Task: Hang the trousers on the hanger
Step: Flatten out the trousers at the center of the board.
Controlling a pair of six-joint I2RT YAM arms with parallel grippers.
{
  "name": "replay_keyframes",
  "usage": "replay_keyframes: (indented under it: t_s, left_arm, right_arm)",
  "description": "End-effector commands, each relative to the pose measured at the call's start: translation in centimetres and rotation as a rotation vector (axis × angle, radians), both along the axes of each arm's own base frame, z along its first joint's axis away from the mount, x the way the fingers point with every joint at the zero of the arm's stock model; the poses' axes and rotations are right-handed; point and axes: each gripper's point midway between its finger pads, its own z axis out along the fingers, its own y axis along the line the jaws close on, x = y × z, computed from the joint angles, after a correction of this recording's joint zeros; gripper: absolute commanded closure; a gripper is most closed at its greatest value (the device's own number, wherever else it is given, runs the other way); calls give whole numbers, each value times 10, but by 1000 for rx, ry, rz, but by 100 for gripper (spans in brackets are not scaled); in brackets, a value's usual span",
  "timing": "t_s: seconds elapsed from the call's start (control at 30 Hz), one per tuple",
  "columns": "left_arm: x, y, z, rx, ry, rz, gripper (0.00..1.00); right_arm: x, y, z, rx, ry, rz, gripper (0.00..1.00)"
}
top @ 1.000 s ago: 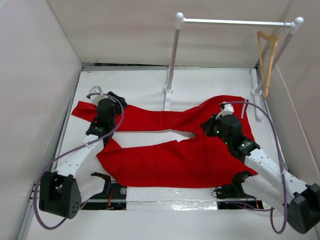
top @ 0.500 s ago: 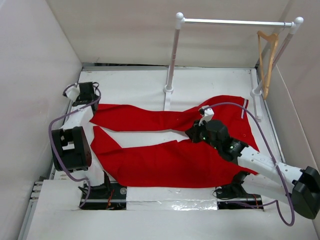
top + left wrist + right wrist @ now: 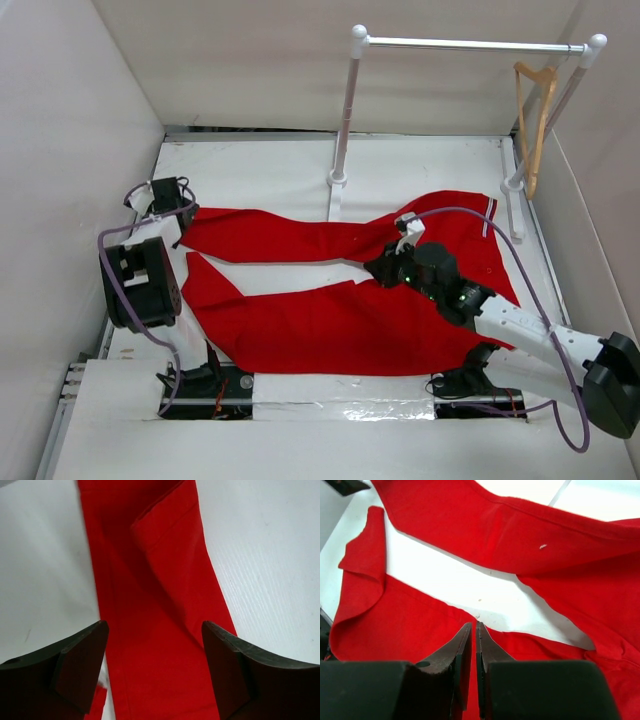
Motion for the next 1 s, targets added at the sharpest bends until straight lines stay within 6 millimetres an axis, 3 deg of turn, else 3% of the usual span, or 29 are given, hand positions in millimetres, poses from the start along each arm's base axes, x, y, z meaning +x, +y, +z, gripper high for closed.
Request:
replay_keyframes:
  t_s: [0.0,0.13,0.17,0.27,0.3,0.5,0.57,0.6,0.63,0.67,0.73,0.77,0.97]
  left_arm:
    - [33,3,14,32,-61,-66,29]
    - [50,5,10,45,-83,-92,52]
    - [54,7,14,47,-90,-84,73]
    - [59,7,23,56,-116,-94,97]
    - [60,8,28,64,-128,-94,100]
    - [45,9,89,126,-232,-93,100]
    - [34,5,121,130,-299,-88,100]
    - [13,-11,150,155,-334,-96,100]
    - [13,-11,150,155,-334,-96,100]
    - [3,-27,186,179,-416,-126,100]
    - [-18,-37,208,189,-450,-132,100]
    - [-35,-44,239,199,-530,-140,100]
    - [-101,-71,333,169,-758,-202,100]
  right_arm:
    - [-8,15,1,17,-25,63,86]
    - [-11,15,-11,-15,-3,53,86]
    - [-14,16,-16,-24,5,61,86]
    - [-14,14,-21,-35,12,56,86]
    - [-13,13,-22,-36,11,50,86]
    - [-15,17,-21,-31,11,64,87]
    - [-17,16,-18,-31,1,59,87]
    - [-15,9,-7,-10,-26,24,87]
    - [-15,9,-7,-9,-26,24,87]
    - [-11,3,-4,-12,-42,-13,87]
    - [-10,-2,7,8,-69,-36,87]
    - [-10,-4,9,15,-74,-48,87]
    - [-7,-16,33,68,-121,-98,86]
